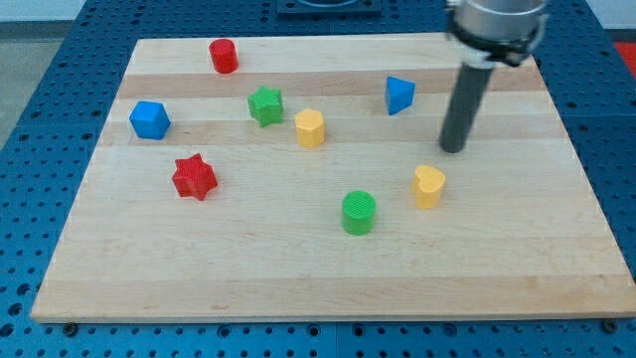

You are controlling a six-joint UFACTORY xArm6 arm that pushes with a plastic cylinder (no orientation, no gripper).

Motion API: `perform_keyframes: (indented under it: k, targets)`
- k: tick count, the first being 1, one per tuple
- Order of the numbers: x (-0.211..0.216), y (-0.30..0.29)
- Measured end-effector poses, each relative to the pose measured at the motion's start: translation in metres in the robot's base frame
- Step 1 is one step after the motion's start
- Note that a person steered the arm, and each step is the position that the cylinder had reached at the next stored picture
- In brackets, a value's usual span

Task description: Push the blue cube into the green star

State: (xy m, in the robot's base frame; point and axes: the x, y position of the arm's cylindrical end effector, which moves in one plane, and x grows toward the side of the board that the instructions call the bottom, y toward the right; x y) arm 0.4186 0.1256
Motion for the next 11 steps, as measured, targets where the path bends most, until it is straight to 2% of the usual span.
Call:
perform_keyframes:
  k: [2, 8, 9, 11]
  targets:
    - [0.019, -0.11]
    - [-0.014, -0.405]
    - [-0.038, -0.421]
    - [-0.046, -0.37]
